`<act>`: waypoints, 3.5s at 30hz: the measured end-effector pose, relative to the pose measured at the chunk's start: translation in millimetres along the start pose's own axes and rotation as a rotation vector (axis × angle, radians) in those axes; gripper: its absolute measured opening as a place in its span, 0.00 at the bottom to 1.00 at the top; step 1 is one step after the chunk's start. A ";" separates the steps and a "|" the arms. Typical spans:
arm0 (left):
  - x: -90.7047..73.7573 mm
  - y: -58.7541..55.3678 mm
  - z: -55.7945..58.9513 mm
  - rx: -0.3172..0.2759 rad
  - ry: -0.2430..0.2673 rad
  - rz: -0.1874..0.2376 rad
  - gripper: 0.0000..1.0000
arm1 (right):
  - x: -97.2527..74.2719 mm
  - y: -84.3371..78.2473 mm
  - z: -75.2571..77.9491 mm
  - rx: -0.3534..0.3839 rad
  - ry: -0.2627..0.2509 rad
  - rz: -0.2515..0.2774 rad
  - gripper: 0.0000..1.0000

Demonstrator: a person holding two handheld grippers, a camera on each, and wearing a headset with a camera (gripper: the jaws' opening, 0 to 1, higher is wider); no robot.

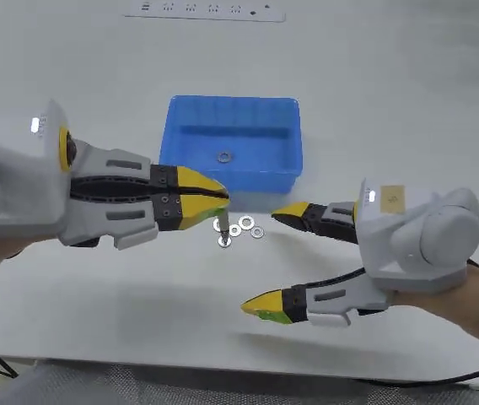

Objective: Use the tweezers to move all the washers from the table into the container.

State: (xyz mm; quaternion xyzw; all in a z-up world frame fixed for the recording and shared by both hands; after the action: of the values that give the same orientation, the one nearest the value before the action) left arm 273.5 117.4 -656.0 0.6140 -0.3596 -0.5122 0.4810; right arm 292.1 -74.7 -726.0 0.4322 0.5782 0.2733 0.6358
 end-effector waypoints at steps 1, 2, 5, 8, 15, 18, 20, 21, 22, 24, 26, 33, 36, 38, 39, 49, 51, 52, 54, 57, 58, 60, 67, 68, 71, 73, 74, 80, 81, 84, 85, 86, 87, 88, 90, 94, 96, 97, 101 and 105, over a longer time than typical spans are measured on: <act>0.8 -0.4 -0.4 -0.003 -0.001 0.002 0.04 | 0.0 -0.1 0.4 0.005 -0.001 0.002 0.71; 1.3 -0.8 -0.6 -0.004 -0.003 0.002 0.04 | 0.1 -0.3 0.8 0.009 -0.003 0.002 0.71; 2.5 -3.0 -0.7 -0.008 -0.007 -0.009 0.05 | 0.4 -1.3 1.4 0.015 -0.001 -0.002 0.70; 1.7 -4.7 -0.4 -0.007 -0.004 -0.014 0.05 | 0.7 -1.8 1.0 0.018 0.003 -0.003 0.70; 0.0 -10.6 -0.1 -0.028 0.011 -0.001 0.05 | 3.4 -4.5 -2.0 0.023 0.009 -0.012 0.70; -1.0 -11.2 -1.2 -0.035 0.010 0.000 0.05 | 4.8 -3.5 -2.8 0.028 0.013 -0.009 0.70; -1.6 -11.0 -1.6 -0.040 0.001 -0.005 0.05 | 7.2 -2.0 -2.6 0.031 0.017 -0.009 0.69; -2.4 -10.5 -2.0 -0.041 -0.009 -0.014 0.05 | 8.5 -0.9 -2.3 0.030 0.018 -0.008 0.68; -2.6 -10.1 -2.1 -0.042 -0.019 -0.020 0.05 | 11.1 0.8 -1.5 0.030 0.019 -0.007 0.68; -2.6 -8.6 -2.6 -0.048 -0.053 -0.038 0.05 | 15.7 4.9 0.5 0.031 0.019 0.000 0.67; -2.7 -7.8 -5.0 -0.053 -0.057 -0.055 0.05 | 20.3 10.3 2.6 0.031 0.025 0.009 0.66; -0.6 -5.7 -8.9 -0.065 -0.092 -0.087 0.05 | 35.5 21.9 5.3 0.010 0.065 0.020 0.52; -0.6 -5.2 -9.0 -0.063 -0.103 -0.102 0.05 | 41.5 23.1 6.5 0.005 0.082 0.012 0.45; -1.0 -5.4 -8.9 -0.066 -0.104 -0.105 0.05 | 42.9 23.8 7.4 -0.005 0.089 0.008 0.38; -1.3 -5.5 -8.7 -0.069 -0.105 -0.105 0.05 | 43.1 24.0 7.6 -0.006 0.094 0.009 0.33; 1.8 -4.8 -3.4 -0.064 -0.128 -0.125 0.05 | 45.1 27.5 8.7 -0.070 0.139 0.015 0.14; 3.0 -5.1 -2.4 -0.065 -0.135 -0.128 0.05 | 44.8 28.0 7.8 -0.094 0.141 0.012 0.14; 3.2 -5.2 -2.1 -0.065 -0.135 -0.130 0.05 | 44.6 28.1 7.4 -0.103 0.142 0.011 0.13; 4.0 -5.1 -1.4 -0.059 -0.136 -0.137 0.05 | 44.3 28.0 7.6 -0.117 0.141 0.010 0.13; 5.6 -3.6 -1.3 -0.056 -0.132 -0.144 0.05 | 43.9 28.4 6.8 -0.145 0.132 0.013 0.12; 6.0 -3.1 -1.4 -0.057 -0.131 -0.146 0.05 | 43.8 28.5 6.5 -0.164 0.128 0.015 0.11; 6.7 -2.6 -1.1 -0.066 -0.131 -0.148 0.06 | 43.3 28.6 6.0 -0.177 0.125 0.015 0.11; 7.5 -2.0 -2.3 -0.104 -0.056 -0.133 0.07 | 42.8 28.9 6.9 -0.192 0.108 0.018 0.10; 7.0 -1.9 -2.5 -0.110 -0.050 -0.133 0.07 | 42.9 29.1 6.6 -0.192 0.110 0.019 0.10; 5.3 -0.2 -0.9 -0.106 -0.047 -0.151 0.07 | 43.1 29.6 5.0 -0.188 0.110 0.018 0.09; 3.7 0.7 0.3 -0.103 -0.039 -0.153 0.11 | 42.9 29.9 4.4 -0.187 0.107 0.016 0.09; 2.9 1.0 0.6 -0.103 -0.034 -0.149 0.13 | 42.7 30.0 4.3 -0.187 0.104 0.015 0.09; 1.2 4.0 3.6 -0.099 -0.002 -0.132 0.20 | 37.0 30.6 3.1 -0.189 0.089 0.014 0.09; 0.9 5.0 4.0 -0.099 0.003 -0.125 0.22 | 36.0 31.0 3.1 -0.188 0.085 0.015 0.09; -0.5 10.0 5.7 -0.124 0.027 -0.081 0.27 | 31.7 33.2 3.6 -0.190 0.075 0.021 0.09; -0.9 10.7 6.8 -0.119 0.032 -0.087 0.28 | 30.4 34.2 3.7 -0.190 0.072 0.024 0.09; -1.6 11.7 8.2 -0.110 0.043 -0.091 0.29 | 29.1 35.3 3.9 -0.187 0.070 0.028 0.09; -2.3 11.8 9.1 -0.113 0.047 -0.094 0.30 | 27.4 37.1 4.3 -0.182 0.069 0.033 0.09; -3.0 11.9 10.3 -0.114 0.051 -0.097 0.31 | 26.2 38.4 4.4 -0.179 0.069 0.036 0.09; -5.7 11.4 13.1 -0.105 0.068 -0.105 0.33 | 23.4 42.0 4.0 -0.183 0.071 0.038 0.09; -12.3 10.5 17.0 -0.110 0.102 -0.102 0.39 | 18.0 50.2 4.3 -0.198 0.069 0.042 0.09; -16.1 10.2 19.4 -0.101 0.118 -0.105 0.42 | 14.9 56.2 4.5 -0.203 0.066 0.050 0.09; -18.4 10.1 20.5 -0.102 0.122 -0.105 0.42 | 13.1 59.9 4.3 -0.210 0.063 0.055 0.09; -26.0 10.1 23.4 -0.103 0.151 -0.080 0.48 | 8.2 72.5 3.1 -0.217 0.048 0.072 0.09; -33.7 7.1 23.6 -0.105 0.162 -0.076 0.51 | 5.4 82.6 1.5 -0.231 0.031 0.068 0.09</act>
State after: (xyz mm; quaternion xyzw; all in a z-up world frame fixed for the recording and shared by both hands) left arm 243.6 141.7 -640.0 0.6405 -0.2689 -0.4968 0.5202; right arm 307.1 -31.1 -657.3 0.3711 0.5377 0.3662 0.6626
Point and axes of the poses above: the centre of the closed fingertips' face, and the gripper's own axes: x roughly forward along the fingers, z roughly to its right, y roughly out of its top, the point moved 10 cm from there along -x, roughly backward along the fingers, and after that the axes turned 9 degrees about -y, right-handed, at the moved point
